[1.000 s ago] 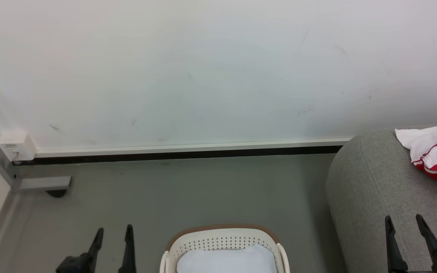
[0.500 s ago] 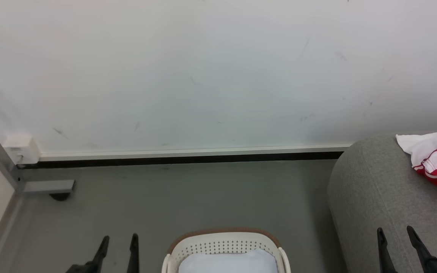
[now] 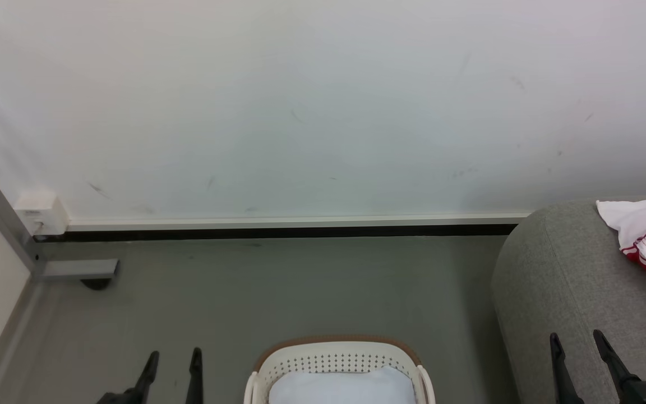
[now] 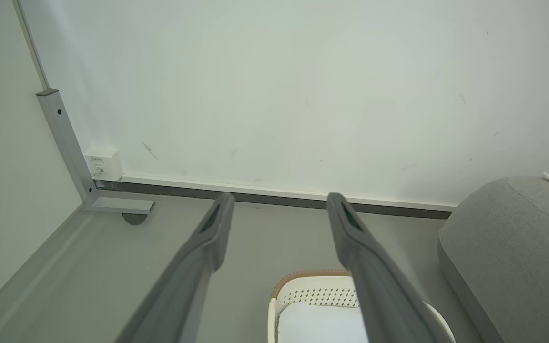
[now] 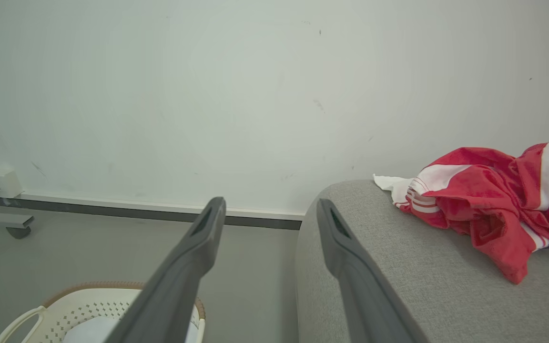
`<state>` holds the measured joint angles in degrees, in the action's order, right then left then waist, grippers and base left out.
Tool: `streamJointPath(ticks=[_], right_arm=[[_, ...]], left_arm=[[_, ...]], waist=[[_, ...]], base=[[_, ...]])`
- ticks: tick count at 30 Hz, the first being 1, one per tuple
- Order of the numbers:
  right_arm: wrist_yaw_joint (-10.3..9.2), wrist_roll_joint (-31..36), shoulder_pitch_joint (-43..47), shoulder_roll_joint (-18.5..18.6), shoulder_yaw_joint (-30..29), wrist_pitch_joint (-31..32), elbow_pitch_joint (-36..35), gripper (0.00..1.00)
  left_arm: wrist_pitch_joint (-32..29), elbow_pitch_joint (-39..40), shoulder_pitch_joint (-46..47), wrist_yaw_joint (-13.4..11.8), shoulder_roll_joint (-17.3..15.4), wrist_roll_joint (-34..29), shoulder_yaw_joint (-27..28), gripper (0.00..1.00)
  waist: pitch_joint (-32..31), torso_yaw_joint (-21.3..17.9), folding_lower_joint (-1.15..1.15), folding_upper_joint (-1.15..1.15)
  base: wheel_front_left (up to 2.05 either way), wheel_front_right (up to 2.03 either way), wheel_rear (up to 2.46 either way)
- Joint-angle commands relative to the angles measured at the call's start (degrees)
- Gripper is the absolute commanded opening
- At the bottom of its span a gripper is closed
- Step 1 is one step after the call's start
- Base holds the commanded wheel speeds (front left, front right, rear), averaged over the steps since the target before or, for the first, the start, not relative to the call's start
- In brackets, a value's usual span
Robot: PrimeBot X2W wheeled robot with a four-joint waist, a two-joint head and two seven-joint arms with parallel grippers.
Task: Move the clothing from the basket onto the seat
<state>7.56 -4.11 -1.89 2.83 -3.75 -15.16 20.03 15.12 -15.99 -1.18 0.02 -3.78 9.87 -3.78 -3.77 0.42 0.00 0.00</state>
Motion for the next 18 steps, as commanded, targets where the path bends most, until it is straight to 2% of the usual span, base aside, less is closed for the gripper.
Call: streamJointPath(ticks=[1,18], right_arm=[[-0.15,-0.6,0.0,0.1,0.2,0.0,0.1,1.00],[-0.15,-1.2,0.2,0.1,1.0,0.0,0.6,1.00]], left_arm=[[0.0,-0.1,0.1,0.4,0.1,-1.0,0.3,1.00],[0.0,-0.7,0.6,1.6,0.6,-2.0,1.3,1.00]], waist=[[0.0,-0.1,0.00,0.00],[0.3,-1.5,0.00,0.00]], base=[[0.00,0.00,0.00],[0.00,0.00,0.00]])
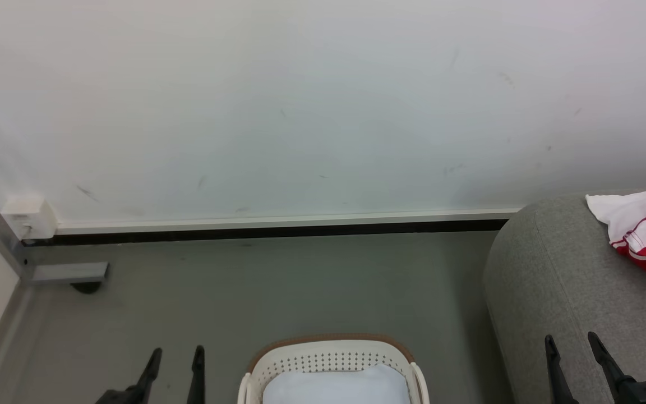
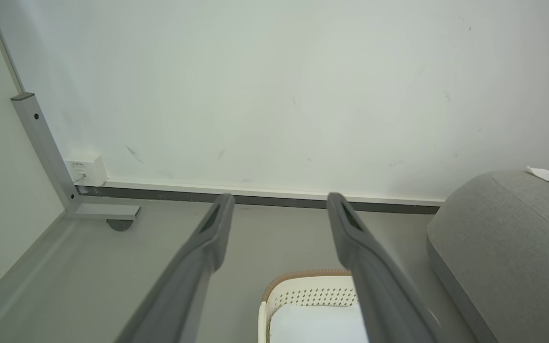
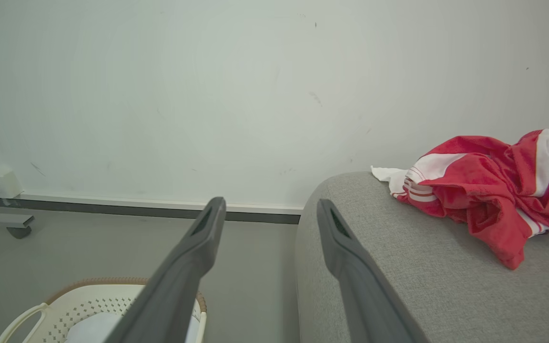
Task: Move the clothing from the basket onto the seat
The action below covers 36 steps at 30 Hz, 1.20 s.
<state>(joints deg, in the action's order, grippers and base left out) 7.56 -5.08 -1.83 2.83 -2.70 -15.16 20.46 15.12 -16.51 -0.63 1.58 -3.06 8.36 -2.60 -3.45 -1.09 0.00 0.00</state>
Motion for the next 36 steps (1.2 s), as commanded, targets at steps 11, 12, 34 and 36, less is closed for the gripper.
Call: streamJointPath(ticks=[11,12,34,36], right_arm=[[-0.15,-0.4,0.3,0.1,0.3,0.0,0.5,1.00],[0.00,-0.2,0.0,0.0,0.3,0.0,0.3,0.00],[-0.02,-20.8,-0.4,-0.2,-0.8,5.2,-0.1,0.00],[-0.02,-22.8,-0.5,-0.2,-0.8,5.7,-0.3,0.00]], left_arm=[[0.0,-0.5,0.3,0.9,0.0,-0.7,0.0,1.00],[0.0,-0.3,0.1,1.0,0.2,-0.3,-0.1,0.00],[-5.3,-1.2,1.2,2.1,0.4,19.6,2.2,0.00],[-5.8,-1.0,1.4,2.3,0.4,21.6,2.4,0.00]], waist=[[0.0,-0.7,0.00,0.00],[0.0,-0.7,0.00,0.00],[0.5,-0.5,0.00,0.00],[0.5,-0.4,0.00,0.00]], base=[[0.00,0.00,0.00],[0.00,0.00,0.00],[0.00,0.00,0.00],[0.00,0.00,0.00]])
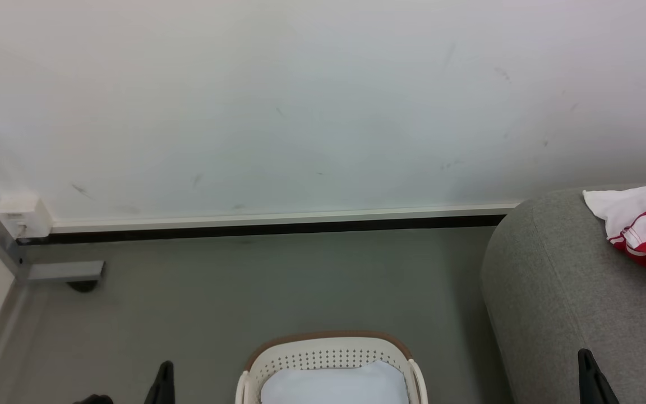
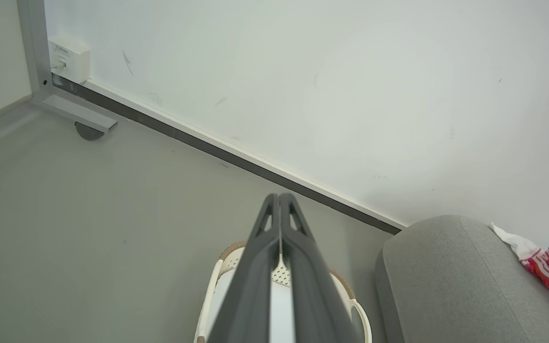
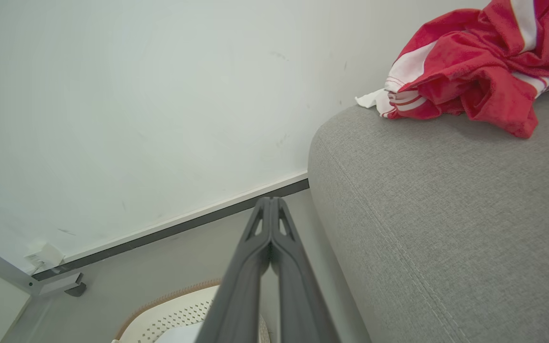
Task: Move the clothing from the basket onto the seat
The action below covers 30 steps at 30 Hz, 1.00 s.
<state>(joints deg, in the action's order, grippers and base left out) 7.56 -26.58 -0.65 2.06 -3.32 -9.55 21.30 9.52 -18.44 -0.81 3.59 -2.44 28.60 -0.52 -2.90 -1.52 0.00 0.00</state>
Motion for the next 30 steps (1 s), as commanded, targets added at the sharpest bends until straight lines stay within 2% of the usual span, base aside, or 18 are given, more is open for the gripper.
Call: streamJointPath(ticks=[1,30], right_arm=[[-0.02,-2.3,-1.7,0.6,-0.2,0.3,-1.2,0.00],[-0.06,-26.7,-3.4,0.8,-1.4,6.4,-3.7,0.00]], left_arm=[[-0.4,1.0,1.6,0.3,-0.2,2.3,0.4,0.00],[-6.5,2.4,3.8,1.8,-0.4,26.0,3.0,0.00]], waist=[[0.0,0.0,0.00,0.00],[0.9,0.4,0.00,0.00]], base=[[0.00,0.00,0.00],[0.00,0.00,0.00]])
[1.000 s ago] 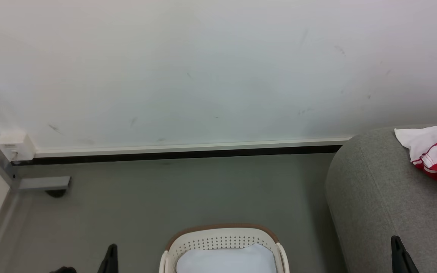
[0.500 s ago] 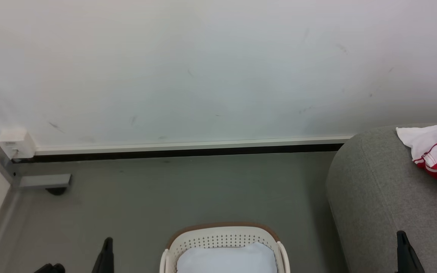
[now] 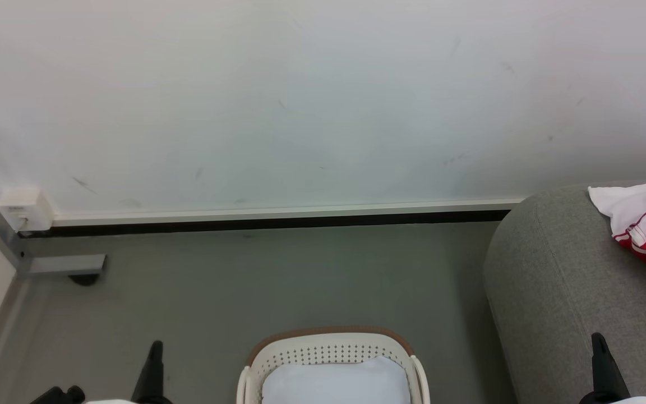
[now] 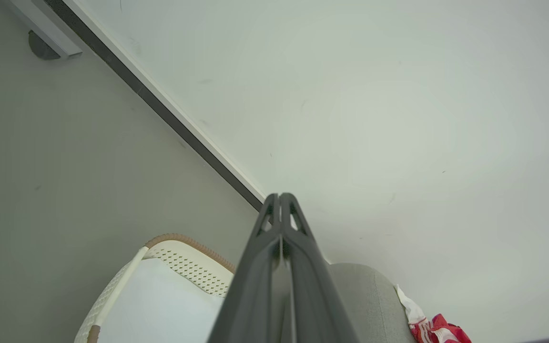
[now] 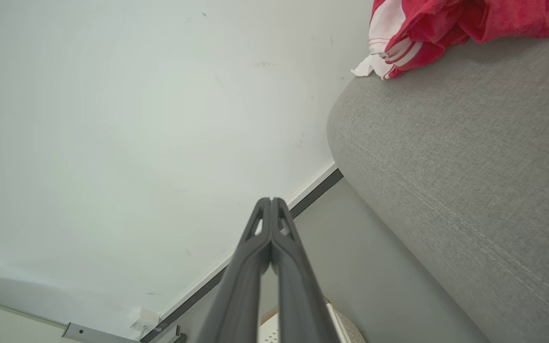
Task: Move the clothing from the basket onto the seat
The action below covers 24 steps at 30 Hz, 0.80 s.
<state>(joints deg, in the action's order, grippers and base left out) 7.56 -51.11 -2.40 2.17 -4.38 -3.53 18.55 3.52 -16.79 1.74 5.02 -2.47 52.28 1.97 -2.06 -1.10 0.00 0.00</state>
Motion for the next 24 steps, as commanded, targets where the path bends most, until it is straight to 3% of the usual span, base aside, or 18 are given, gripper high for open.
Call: streamJointPath(ticks=[1,24], right_arm=[[-0.06,-2.8,-1.7,0.7,-0.4,0.6,-1.0,0.00],[-0.08,-17.0,-2.7,0.8,-1.1,4.1,-2.4,0.00]], left_arm=[[-0.6,0.8,1.4,0.4,-0.4,2.9,0.6,0.00],[-4.2,1.6,2.7,1.2,-0.5,16.7,2.1,0.00]], waist=[[0.1,0.0,0.00,0.00],[0.7,0.4,0.00,0.00]], base=[[0.00,0.00,0.00],[0.00,0.00,0.00]])
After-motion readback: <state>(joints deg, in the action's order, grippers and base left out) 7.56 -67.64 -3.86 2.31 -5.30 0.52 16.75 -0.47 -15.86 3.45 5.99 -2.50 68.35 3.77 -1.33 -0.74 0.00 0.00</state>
